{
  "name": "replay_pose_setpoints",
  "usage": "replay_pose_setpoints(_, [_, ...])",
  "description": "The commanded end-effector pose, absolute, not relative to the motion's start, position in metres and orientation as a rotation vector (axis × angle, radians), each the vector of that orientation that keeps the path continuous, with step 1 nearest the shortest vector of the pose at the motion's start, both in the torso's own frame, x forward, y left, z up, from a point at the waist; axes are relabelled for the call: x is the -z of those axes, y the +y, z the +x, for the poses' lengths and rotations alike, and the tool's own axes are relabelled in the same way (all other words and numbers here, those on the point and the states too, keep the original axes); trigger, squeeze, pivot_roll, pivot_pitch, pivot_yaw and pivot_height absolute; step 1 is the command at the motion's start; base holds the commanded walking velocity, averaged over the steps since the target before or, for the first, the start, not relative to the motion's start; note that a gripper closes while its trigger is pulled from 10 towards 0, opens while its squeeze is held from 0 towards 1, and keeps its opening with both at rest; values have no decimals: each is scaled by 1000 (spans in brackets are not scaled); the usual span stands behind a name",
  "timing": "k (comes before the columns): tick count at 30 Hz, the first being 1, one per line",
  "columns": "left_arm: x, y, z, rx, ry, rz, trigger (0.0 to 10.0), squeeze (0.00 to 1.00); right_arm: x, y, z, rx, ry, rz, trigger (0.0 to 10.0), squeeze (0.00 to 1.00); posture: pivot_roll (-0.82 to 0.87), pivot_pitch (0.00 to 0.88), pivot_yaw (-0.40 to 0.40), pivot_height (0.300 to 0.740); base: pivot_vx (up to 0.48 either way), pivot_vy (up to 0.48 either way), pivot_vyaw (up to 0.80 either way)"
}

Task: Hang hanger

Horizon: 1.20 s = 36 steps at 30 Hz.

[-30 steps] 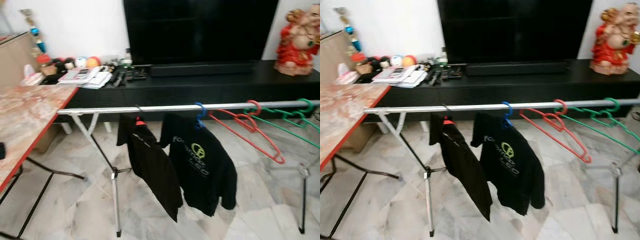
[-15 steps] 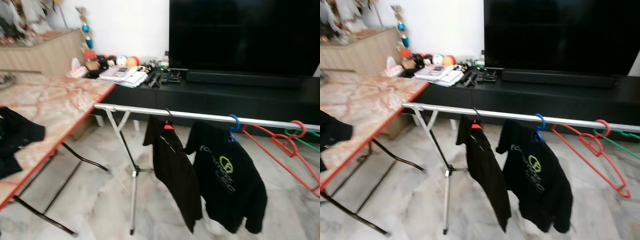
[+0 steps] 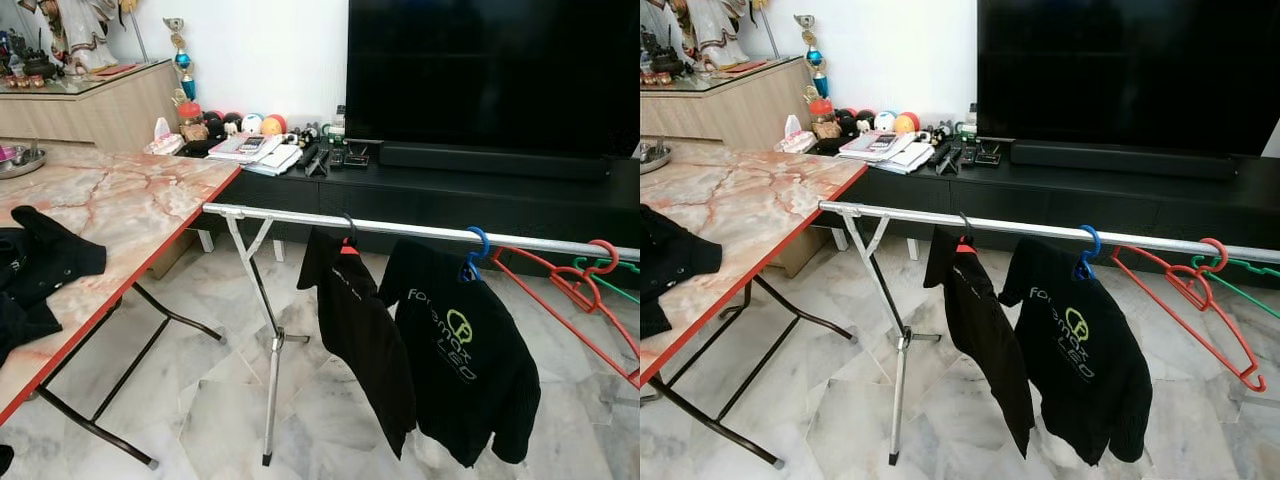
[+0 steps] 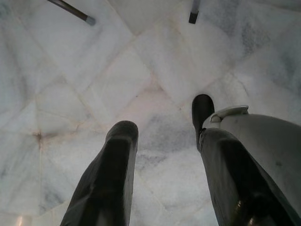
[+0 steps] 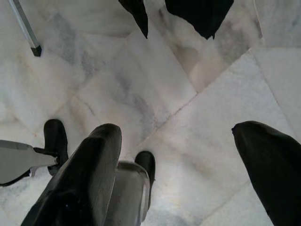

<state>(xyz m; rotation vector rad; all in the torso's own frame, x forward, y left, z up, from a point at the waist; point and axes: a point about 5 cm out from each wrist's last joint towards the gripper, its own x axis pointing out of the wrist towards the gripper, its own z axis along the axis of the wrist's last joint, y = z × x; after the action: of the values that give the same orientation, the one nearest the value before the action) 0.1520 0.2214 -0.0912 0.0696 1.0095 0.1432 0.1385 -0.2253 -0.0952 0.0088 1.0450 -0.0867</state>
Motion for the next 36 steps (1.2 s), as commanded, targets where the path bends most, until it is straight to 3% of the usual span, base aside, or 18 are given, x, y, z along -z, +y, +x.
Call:
replay_pose_setpoints(1, [89,224,156,-139,1005,84,10000,0,93,-225,144,99,1027,25,10000,0,-25,0,26,740,296,0,0])
replay_pose_setpoints(22, [90,222,155,-137,1006,80,10000,0,94,-224,143,101,1023,37,10000,0,-26,0,22,740,289,0,0])
replay_pose_setpoints(30, [90,220,157,-129,995,79,10000,0,93,-229,142,97,1012,29,10000,0,-28,0,25,740,0,0,0])
replay_pose_setpoints(36, [90,219,155,-121,997,85,10000,0,85,-232,158,125,927,39,10000,0,-38,0,23,740,0,0,0])
